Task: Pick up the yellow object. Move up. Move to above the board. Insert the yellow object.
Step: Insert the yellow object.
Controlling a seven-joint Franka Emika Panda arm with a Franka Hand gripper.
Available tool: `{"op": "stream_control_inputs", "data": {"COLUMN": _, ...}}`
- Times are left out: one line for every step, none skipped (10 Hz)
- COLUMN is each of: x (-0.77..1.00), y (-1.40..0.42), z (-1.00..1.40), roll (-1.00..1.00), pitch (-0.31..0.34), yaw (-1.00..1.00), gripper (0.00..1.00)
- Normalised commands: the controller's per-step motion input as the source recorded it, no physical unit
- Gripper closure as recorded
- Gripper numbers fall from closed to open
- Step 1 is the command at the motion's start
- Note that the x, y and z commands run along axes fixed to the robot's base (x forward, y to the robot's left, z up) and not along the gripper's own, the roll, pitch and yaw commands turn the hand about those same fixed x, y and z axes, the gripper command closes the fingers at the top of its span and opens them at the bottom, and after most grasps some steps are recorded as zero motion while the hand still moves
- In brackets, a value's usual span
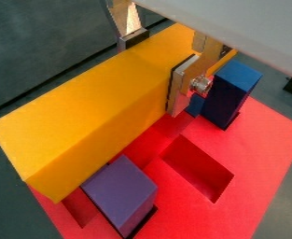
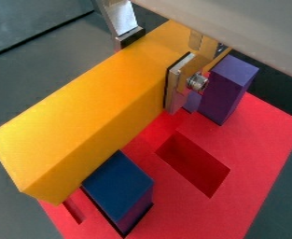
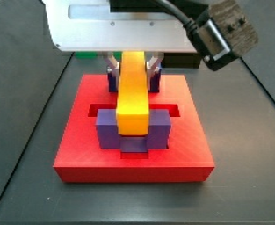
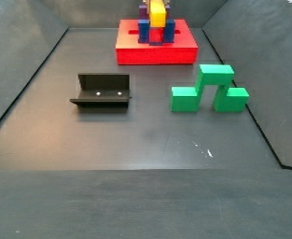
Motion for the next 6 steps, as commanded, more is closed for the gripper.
{"op": "stream_control_inputs", "data": {"x": 0.08, "y": -0.08, "z": -0.16, "roll": 0.1, "pitch": 0.0, "yaw": 0.0, "gripper": 1.0}}
{"op": "stream_control_inputs", "data": {"x": 0.08, "y": -0.08, "z": -0.16, "roll": 0.11, "pitch": 0.0, "yaw": 0.0, "gripper": 1.0}}
{"op": "stream_control_inputs", "data": {"x": 0.07, "y": -0.08, "z": -0.15, "roll": 0.11, "pitch": 0.0, "yaw": 0.0, "gripper": 1.0}}
{"op": "stream_control_inputs", "data": {"x": 0.05, "y": -0.07, "z": -0.16, "roll": 0.12, "pitch": 0.0, "yaw": 0.0, "gripper": 1.0}}
{"op": "stream_control_inputs", "data": {"x": 0.08, "y": -0.06, "z": -0.21, "roll": 0.14, "pitch": 0.0, "yaw": 0.0, "gripper": 1.0}}
{"op": "stream_control_inputs", "data": {"x": 0.09, "y": -0.02, "z": -0.27, "roll": 0.14, "pitch": -0.01, "yaw": 0.0, "gripper": 1.0}}
